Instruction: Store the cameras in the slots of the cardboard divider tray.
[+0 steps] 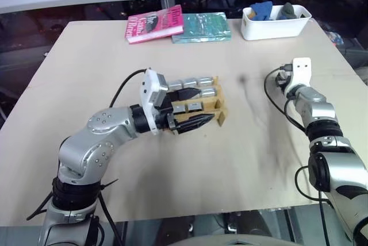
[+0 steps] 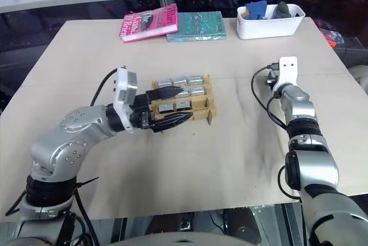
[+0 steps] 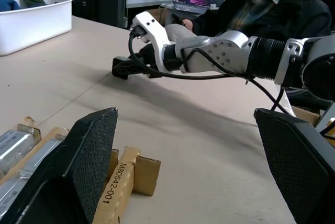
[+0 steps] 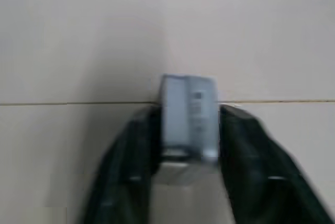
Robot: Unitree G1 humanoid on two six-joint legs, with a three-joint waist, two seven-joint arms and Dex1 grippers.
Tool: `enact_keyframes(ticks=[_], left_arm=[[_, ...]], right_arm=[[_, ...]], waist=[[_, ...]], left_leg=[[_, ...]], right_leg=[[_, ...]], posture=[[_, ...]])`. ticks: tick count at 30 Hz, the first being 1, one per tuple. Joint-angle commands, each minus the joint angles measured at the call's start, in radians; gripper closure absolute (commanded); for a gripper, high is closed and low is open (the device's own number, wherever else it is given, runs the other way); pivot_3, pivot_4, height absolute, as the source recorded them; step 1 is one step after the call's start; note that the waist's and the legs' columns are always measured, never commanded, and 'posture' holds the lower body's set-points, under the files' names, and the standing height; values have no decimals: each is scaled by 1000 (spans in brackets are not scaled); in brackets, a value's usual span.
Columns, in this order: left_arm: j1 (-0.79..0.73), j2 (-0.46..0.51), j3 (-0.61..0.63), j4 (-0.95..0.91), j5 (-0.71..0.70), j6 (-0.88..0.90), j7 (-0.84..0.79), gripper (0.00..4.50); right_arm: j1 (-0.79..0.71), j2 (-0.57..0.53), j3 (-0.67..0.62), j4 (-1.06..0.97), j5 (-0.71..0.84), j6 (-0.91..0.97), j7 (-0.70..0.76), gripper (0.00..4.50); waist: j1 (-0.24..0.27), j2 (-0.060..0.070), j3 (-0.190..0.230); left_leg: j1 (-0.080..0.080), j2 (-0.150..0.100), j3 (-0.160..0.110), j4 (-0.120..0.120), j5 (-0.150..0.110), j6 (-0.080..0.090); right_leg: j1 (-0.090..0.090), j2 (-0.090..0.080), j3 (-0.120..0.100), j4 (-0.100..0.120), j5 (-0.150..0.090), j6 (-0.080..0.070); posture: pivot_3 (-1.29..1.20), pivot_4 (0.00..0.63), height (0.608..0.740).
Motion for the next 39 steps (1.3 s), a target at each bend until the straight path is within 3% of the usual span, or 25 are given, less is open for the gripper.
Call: enact_keyframes(ticks=[1,4,8,12,16,27,39], left_arm=[[-6,0,25,-25,-14,-9,14,129],[-21,-7,23,4,-13,-8,17,129],[-58,-6,0,68,3,-27,-30,129],[-119,-10,-41,130,7,-41,-112,129],[-183,-8,-88,190,18,-61,-226,129],[-292,-19,-126,280,-4,-31,-402,129],[-341,-45,-126,315,-14,2,-446,129]], right_arm=[[45,-44,24,-175,-21,16,44,3693],[178,-86,50,-494,36,106,186,3693],[432,-191,55,-1117,339,324,456,3693],[543,-228,-11,-1458,639,499,475,3693],[553,-192,-52,-1564,853,573,381,3693],[596,-209,-20,-1658,934,558,299,3693],[595,-231,0,-1672,950,523,295,3693]], waist=[[2,0,0],[8,1,1],[10,5,3],[0,6,3],[4,5,3],[8,5,3],[7,4,4]], left_leg=[[0,0,0,0,0,0],[-2,0,-2,-1,0,0],[-3,0,-3,-1,0,0],[-2,1,-2,-1,0,0],[0,0,-3,0,0,0],[-2,-1,-3,0,0,0],[-2,-1,-3,0,0,0]], right_leg=[[0,0,0,0,0,0],[0,-1,-2,-1,0,0],[-1,-1,-2,-1,0,0],[-1,0,-2,-1,0,0],[1,0,-2,0,0,0],[0,4,-2,-1,0,0],[0,4,-1,-1,0,0]], posture=[[0,150,740],[0,150,740],[0,150,740],[0,150,740],[0,150,740],[0,150,740],[0,150,740]])
